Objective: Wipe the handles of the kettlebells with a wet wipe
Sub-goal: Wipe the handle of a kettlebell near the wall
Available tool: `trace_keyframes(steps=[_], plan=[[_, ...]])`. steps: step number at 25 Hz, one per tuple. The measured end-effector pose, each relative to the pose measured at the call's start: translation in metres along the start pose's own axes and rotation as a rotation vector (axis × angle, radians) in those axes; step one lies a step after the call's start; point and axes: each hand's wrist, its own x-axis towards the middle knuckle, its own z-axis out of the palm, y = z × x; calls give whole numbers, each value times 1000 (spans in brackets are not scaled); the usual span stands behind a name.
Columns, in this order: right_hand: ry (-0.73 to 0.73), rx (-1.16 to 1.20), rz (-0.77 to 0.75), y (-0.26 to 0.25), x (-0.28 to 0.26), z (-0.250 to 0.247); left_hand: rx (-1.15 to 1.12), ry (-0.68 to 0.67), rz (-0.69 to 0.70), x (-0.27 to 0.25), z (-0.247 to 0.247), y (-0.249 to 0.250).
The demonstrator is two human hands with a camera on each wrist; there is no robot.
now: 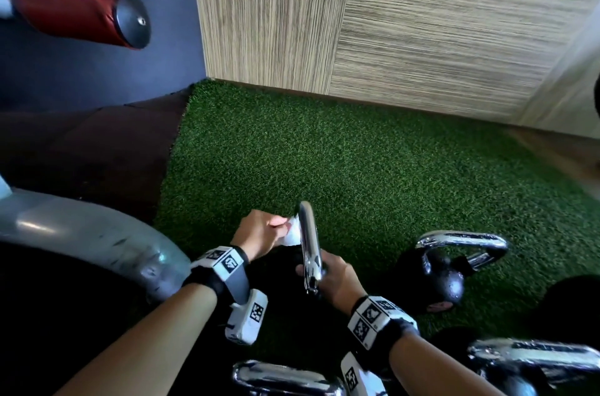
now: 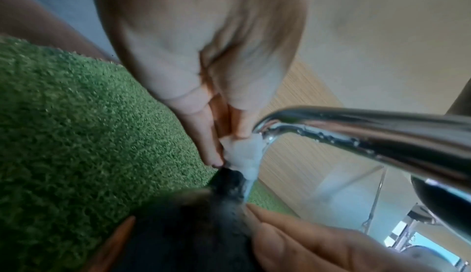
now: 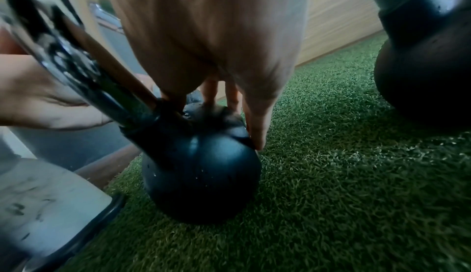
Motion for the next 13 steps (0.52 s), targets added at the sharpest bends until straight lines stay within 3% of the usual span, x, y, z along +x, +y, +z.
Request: trace_keyframes(steps=[2, 4, 7, 13], plan=[[2, 20, 34, 4, 2, 1, 45, 147, -9, -5, 4, 12], [-17, 25, 66, 4, 2, -2, -137, 230, 55, -4, 8, 20], [-34, 17, 53, 2, 0, -3, -351, 184, 182, 2, 6, 18], [-5, 3, 62, 9, 4, 2, -662, 78, -11, -10, 1, 28]])
